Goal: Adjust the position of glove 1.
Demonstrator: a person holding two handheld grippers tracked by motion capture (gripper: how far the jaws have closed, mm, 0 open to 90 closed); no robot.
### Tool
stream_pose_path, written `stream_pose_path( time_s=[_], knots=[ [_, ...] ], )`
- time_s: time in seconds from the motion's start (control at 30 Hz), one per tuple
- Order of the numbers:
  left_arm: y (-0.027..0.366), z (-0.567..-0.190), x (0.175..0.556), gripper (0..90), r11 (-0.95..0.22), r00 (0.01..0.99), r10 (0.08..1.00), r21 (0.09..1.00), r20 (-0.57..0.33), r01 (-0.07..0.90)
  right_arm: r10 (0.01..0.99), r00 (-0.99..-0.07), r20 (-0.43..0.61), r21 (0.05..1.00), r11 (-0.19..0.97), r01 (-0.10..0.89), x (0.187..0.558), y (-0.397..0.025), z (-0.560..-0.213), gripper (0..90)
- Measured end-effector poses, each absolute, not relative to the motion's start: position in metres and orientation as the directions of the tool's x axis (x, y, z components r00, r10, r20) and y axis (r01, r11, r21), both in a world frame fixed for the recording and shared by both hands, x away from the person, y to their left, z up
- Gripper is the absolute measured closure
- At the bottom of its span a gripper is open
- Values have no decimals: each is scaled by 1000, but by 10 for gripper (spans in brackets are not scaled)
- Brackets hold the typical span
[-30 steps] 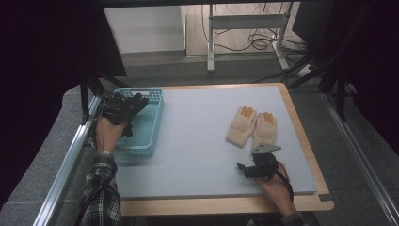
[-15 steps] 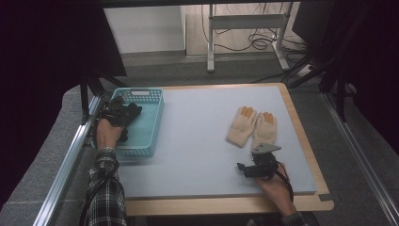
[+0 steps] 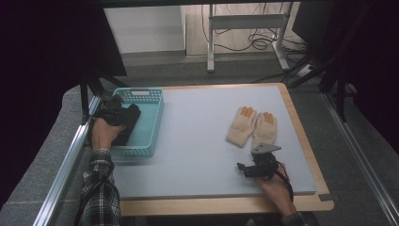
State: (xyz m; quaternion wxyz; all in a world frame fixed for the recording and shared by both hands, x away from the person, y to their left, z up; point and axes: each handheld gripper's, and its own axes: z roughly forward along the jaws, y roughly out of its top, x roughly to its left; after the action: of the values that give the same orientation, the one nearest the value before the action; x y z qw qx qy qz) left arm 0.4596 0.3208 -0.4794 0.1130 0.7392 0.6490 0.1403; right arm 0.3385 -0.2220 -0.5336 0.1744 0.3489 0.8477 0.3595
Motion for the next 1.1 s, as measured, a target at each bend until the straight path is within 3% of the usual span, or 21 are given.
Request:
stream_pose_path(
  time_s=[0.5,1.1],
  knots=[
    [312,-447,438,34,-130,242,961,558,-131,819,717,-696,-44,731,498,466,339,-222,-534,201],
    [259,-422,412,0,-260,443,891,689,-98,676,717,-696,-42,731,497,468,339,-222,-534,200]
  ],
)
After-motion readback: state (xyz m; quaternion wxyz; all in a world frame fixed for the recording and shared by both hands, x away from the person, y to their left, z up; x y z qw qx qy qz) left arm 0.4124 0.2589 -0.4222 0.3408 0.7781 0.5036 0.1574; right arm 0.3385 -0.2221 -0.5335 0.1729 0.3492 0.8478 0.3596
